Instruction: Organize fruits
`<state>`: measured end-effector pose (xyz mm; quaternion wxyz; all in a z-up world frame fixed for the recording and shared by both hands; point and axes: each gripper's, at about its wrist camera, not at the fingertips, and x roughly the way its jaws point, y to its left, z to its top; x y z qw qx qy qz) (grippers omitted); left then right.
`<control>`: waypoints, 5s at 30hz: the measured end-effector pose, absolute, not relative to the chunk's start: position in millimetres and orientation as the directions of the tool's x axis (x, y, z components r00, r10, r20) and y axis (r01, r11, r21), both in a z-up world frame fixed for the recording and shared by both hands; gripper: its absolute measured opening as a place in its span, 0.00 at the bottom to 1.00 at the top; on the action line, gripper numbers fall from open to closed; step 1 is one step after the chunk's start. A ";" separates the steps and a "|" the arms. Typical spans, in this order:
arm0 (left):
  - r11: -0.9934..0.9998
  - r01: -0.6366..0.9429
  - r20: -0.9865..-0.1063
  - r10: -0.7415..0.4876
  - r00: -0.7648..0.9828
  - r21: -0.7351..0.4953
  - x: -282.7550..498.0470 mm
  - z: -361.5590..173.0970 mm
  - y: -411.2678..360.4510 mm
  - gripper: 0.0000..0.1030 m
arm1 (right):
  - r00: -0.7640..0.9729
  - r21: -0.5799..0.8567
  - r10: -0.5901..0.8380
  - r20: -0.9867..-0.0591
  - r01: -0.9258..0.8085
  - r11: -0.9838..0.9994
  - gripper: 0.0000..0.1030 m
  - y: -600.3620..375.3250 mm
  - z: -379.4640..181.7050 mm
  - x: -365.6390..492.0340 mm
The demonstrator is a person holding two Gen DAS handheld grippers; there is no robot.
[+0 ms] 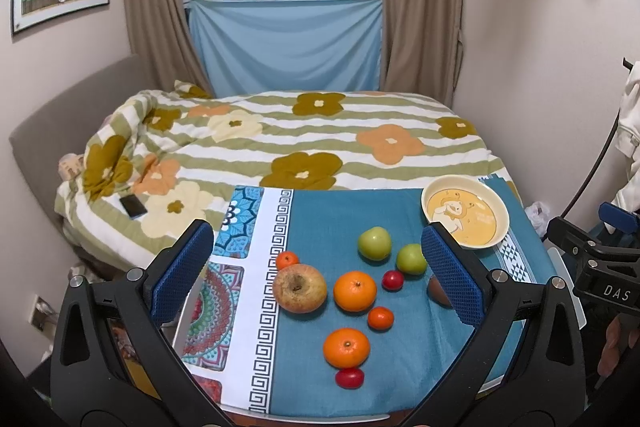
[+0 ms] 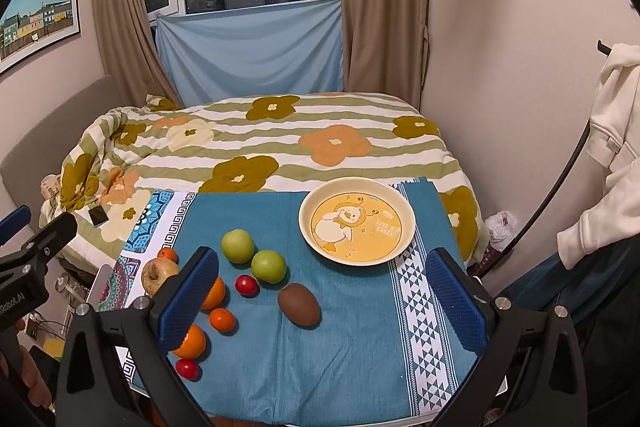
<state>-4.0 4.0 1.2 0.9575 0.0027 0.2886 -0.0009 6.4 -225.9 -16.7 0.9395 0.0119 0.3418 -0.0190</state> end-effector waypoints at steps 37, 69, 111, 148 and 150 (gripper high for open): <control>1.000 0.001 -0.555 -0.005 0.832 -0.007 -7.1 0.2 1.0 1.00 | 0.766 0.019 -0.023 -0.643 0.045 0.999 1.00 -221.2 -16.9 2.9; 0.988 -0.148 -0.741 0.129 0.659 0.040 -9.4 -120.7 -15.1 1.00 | 0.588 0.085 0.195 -0.785 -0.209 0.974 1.00 -258.7 -117.8 27.5; 0.994 -0.112 -0.854 0.048 0.519 -0.012 29.7 -232.5 -18.4 0.62 | 0.400 0.016 0.205 -0.893 -0.427 0.904 0.60 -212.8 -223.7 100.0; 0.997 0.073 -0.752 -0.042 0.657 0.008 78.2 -101.3 -70.1 0.62 | 0.545 0.097 0.212 -0.811 -0.231 0.968 0.39 -279.3 -122.8 106.4; 0.994 0.108 -0.748 -0.067 0.661 0.006 96.1 -94.0 -80.6 0.62 | 0.556 0.100 0.194 -0.808 -0.196 0.976 0.39 -289.4 -116.3 112.2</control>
